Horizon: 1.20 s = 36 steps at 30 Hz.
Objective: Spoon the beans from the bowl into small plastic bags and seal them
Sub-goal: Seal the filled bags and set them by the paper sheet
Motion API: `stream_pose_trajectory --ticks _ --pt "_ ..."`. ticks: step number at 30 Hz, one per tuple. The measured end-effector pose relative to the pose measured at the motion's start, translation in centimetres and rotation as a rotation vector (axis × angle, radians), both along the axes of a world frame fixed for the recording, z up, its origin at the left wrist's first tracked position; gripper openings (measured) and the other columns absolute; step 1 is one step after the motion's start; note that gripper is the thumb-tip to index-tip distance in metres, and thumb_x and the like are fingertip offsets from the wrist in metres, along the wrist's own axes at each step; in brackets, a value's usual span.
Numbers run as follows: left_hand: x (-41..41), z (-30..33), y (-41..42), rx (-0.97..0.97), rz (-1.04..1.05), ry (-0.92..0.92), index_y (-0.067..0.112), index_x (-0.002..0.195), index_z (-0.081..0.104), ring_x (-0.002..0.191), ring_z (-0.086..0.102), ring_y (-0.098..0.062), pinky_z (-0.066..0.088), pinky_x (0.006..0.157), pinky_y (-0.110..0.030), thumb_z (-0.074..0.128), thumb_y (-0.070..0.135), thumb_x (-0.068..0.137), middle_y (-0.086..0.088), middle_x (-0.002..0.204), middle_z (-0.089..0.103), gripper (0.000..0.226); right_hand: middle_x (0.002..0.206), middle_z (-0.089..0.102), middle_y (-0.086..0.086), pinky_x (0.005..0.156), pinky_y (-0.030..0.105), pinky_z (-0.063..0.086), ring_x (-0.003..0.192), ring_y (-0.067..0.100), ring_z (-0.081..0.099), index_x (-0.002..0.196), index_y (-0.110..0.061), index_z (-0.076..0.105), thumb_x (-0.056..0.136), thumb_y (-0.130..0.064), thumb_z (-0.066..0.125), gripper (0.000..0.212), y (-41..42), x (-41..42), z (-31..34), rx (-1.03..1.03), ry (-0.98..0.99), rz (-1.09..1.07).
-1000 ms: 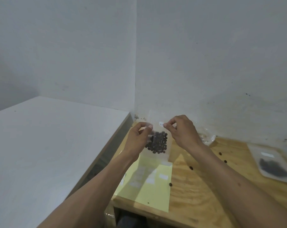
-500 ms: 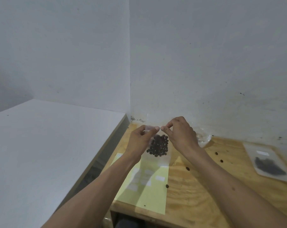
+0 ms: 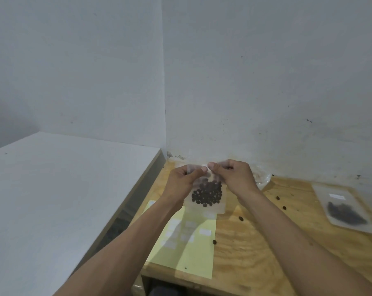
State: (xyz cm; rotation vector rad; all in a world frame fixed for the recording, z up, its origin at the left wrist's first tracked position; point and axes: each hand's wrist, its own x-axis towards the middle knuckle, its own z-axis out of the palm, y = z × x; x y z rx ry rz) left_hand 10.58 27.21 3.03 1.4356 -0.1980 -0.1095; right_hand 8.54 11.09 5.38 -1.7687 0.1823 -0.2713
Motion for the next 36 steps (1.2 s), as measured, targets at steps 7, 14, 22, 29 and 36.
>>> stream_pose_trajectory --ticks 7,14,22,29,36 --pt "0.2 -0.2 -0.9 -0.029 0.04 0.053 -0.008 0.095 0.075 0.075 0.07 -0.02 0.057 0.076 -0.028 0.075 0.013 0.089 -0.013 0.084 0.077 0.022 0.09 0.078 0.004 0.085 0.034 0.06 0.09 0.021 0.075 0.092 -0.015 0.077 0.094 -0.017 0.071 0.006 -1.1 0.2 -1.0 0.14 0.008 0.072" --pt "0.9 0.1 -2.6 -0.05 0.067 0.089 -0.011 0.096 0.072 0.071 0.069 -0.021 0.054 0.063 -0.022 0.077 0.019 0.088 -0.012 0.08 0.074 0.031 0.102 0.076 0.011 0.076 0.035 0.063 0.085 0.02 0.074 0.102 -0.011 0.074 0.091 -0.017 0.074 0.012 -5.0 -1.8 -1.7 0.12 0.096 0.065" --pt "0.7 -0.7 -8.9 0.236 -0.022 -0.013 0.001 0.133 0.062 0.093 0.073 -0.03 0.06 0.088 -0.048 0.071 0.01 0.092 -0.014 0.101 0.074 0.043 0.093 0.073 0.011 0.06 0.028 0.058 0.073 0.02 0.067 0.107 -0.007 0.072 0.091 -0.011 0.073 0.016 -12.2 -3.8 -1.7 0.107 0.016 -0.259" --pt "-2.4 -0.1 -19.0 0.414 -0.21 -0.128 0.014 0.111 0.072 0.075 0.066 -0.021 0.058 0.084 -0.045 0.073 0.011 0.09 -0.016 0.087 0.073 0.021 0.097 0.072 0.001 0.083 0.035 0.057 0.088 0.022 0.069 0.118 -0.025 0.071 0.092 -0.022 0.072 0.027 -20.6 -8.5 -2.8 -0.226 -0.011 -0.538" --pt "-5.8 -2.1 -28.2 0.594 -0.406 -0.135 0.005 0.09 0.072 0.064 0.056 -0.014 0.045 0.056 -0.022 0.081 0.013 0.08 -0.002 0.072 0.061 0.016 0.119 0.072 0.01 0.095 0.033 0.049 0.107 0.027 0.065 0.128 -0.014 0.069 0.097 -0.015 0.06 0.032 -27.8 -13.2 -4.7 -0.404 0.145 -0.687"
